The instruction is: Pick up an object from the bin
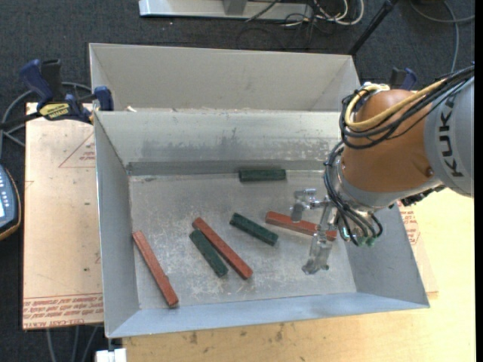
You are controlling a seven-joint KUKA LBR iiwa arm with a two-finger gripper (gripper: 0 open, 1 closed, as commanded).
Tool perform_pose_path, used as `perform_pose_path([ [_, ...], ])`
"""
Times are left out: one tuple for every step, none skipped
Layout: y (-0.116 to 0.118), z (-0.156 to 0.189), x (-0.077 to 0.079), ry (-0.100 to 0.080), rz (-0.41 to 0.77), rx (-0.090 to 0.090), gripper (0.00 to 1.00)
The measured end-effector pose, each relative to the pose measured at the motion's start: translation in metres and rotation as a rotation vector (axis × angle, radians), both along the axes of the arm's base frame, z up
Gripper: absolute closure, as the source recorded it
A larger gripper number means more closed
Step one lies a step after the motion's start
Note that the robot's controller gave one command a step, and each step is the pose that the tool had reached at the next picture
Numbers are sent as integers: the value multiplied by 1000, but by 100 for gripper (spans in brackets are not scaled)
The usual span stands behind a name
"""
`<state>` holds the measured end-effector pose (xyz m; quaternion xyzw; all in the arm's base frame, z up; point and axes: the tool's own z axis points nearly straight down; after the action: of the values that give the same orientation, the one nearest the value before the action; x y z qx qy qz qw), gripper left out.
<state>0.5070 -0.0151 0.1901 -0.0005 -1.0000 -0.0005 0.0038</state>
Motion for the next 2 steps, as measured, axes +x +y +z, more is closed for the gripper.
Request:
perform_pose_path([
  [-3, -124, 62, -10, -61, 0, 0],
  [-3, -118, 62, -9, -60, -1, 100],
])
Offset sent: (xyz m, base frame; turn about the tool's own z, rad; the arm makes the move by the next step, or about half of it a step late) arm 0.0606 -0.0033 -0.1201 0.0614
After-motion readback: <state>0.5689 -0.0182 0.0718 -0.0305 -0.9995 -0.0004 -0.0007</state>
